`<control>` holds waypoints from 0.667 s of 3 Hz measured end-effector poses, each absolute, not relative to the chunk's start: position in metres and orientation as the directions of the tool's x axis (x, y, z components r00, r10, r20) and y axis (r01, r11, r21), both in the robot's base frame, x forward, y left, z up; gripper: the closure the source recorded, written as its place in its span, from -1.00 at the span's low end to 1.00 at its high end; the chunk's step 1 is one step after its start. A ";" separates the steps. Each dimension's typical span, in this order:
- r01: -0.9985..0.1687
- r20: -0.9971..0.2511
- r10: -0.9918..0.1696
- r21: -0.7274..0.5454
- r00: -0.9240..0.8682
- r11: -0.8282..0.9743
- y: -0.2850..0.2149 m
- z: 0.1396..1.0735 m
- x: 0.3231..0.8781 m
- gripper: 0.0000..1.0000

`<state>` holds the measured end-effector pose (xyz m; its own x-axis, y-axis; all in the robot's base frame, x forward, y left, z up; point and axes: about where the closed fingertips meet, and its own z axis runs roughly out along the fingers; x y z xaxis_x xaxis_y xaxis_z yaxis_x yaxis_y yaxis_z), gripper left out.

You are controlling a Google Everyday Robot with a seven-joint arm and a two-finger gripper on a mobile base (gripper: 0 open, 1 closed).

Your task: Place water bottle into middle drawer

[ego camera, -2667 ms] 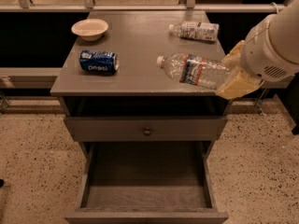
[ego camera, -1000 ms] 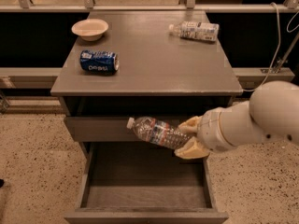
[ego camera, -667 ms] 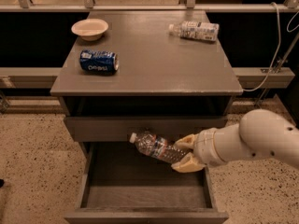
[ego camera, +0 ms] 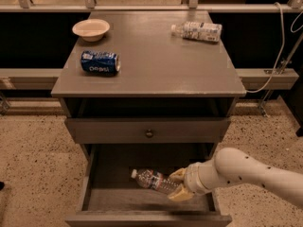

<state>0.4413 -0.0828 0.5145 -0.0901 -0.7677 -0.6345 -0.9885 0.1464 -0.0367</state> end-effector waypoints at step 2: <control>-0.976 -0.594 -0.780 0.049 -0.199 0.212 -0.081 0.417 0.438 0.97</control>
Offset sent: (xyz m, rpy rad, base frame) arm 0.0064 -0.0020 -0.1334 -0.0441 0.1171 -0.1427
